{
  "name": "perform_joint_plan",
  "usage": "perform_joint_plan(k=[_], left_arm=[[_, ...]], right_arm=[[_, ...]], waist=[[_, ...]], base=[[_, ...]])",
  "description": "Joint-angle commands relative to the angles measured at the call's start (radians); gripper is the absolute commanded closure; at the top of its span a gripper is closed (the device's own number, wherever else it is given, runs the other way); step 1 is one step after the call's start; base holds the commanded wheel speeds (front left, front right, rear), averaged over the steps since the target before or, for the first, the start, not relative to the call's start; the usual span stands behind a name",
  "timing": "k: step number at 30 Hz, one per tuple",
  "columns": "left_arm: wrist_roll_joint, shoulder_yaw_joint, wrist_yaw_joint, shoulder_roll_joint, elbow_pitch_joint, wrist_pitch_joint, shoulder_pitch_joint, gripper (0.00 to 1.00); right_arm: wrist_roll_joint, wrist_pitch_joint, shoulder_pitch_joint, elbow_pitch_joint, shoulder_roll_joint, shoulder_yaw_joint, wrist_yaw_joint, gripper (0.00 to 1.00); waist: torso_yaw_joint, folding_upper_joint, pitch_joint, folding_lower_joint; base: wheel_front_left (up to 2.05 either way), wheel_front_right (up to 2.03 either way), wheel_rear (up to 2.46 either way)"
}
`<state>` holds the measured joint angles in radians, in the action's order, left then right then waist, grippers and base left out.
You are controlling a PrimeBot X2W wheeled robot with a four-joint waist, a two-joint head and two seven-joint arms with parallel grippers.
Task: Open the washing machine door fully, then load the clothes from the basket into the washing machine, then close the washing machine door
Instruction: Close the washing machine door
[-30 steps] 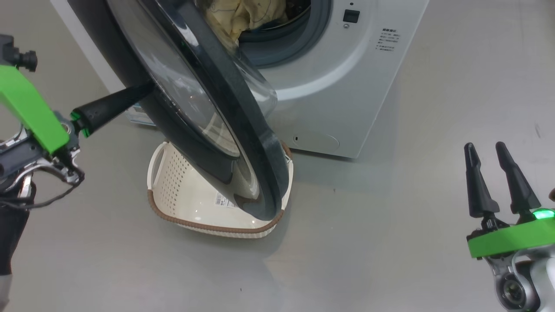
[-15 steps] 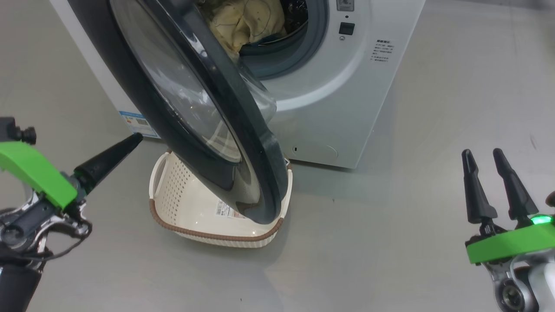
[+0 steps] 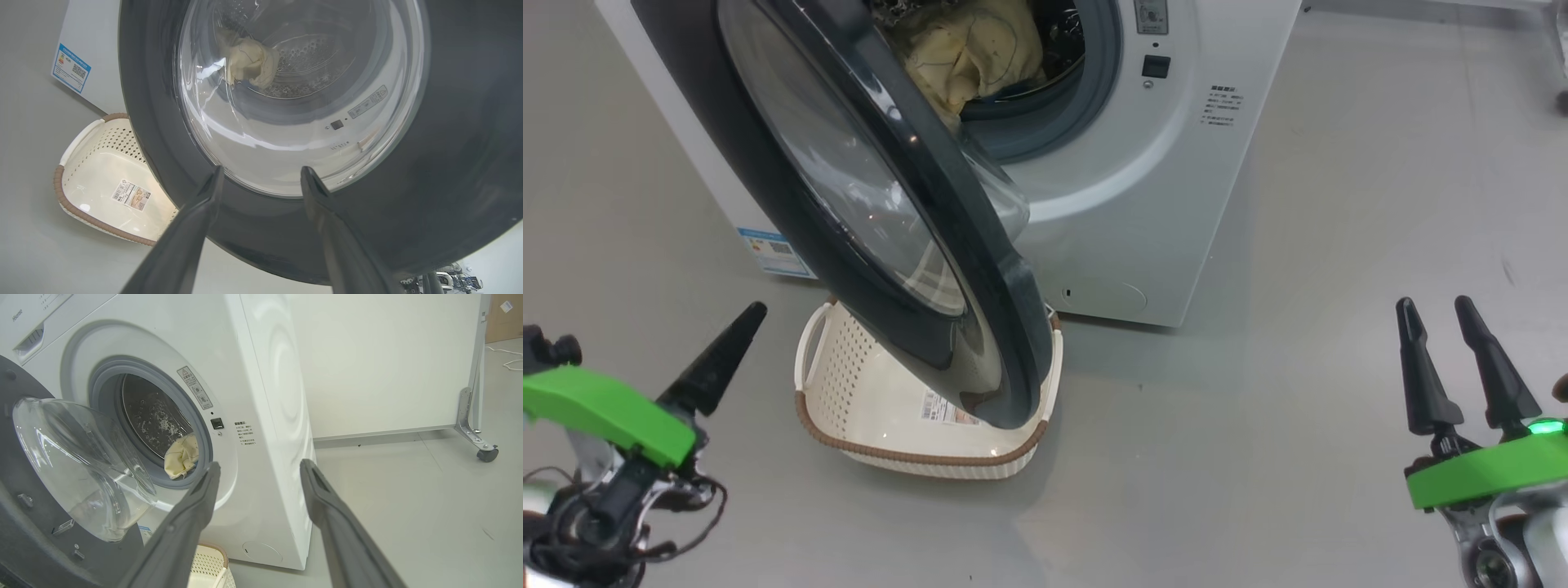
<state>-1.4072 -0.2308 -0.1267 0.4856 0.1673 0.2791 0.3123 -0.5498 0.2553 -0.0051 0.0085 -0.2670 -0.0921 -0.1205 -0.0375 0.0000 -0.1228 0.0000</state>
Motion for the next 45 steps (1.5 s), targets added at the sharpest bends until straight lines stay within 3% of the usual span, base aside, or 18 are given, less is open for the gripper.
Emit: perform_joint_plan(k=[1,16,22,27,38,45], left_arm=[[0.016,0.031,-0.004,0.051,-0.033,-0.035,0.021,0.00],[0.132,-0.162,-0.004,0.154,0.018,-0.468,-0.065,0.00],[0.201,-0.220,-0.004,0.177,0.075,-0.536,-0.076,0.00],[0.317,-0.150,-0.004,0.133,0.090,-0.540,-0.089,0.00],[0.738,0.085,-0.004,-0.036,0.024,-0.541,-0.186,0.00],[0.868,0.137,-0.004,-0.097,-0.014,-0.541,-0.242,0.00]], right_arm=[[0.000,0.006,-0.007,-0.024,-0.031,-0.003,-0.010,0.00],[-0.002,0.006,0.005,-0.004,-0.043,0.017,-0.010,0.00],[-0.004,0.006,0.010,0.008,-0.050,0.023,-0.010,0.00],[-0.004,0.006,0.015,0.013,-0.052,0.025,-0.010,0.00],[-0.009,0.006,0.020,0.024,-0.056,0.024,-0.010,0.00],[-0.012,0.006,0.029,0.029,-0.058,0.026,-0.010,0.00]], waist=[[-0.007,0.0000,0.002,0.0000],[-0.067,0.0000,0.015,0.0000],[-0.082,0.0000,0.028,0.0000],[-0.090,0.0000,0.035,0.0000],[-0.113,0.0000,0.051,0.0000],[-0.117,0.0000,0.063,0.0000]], base=[[0.00,0.00,0.00],[0.00,0.00,0.00],[0.00,0.00,0.00],[0.00,0.00,0.00],[0.00,0.00,0.00],[0.00,0.00,0.00]])
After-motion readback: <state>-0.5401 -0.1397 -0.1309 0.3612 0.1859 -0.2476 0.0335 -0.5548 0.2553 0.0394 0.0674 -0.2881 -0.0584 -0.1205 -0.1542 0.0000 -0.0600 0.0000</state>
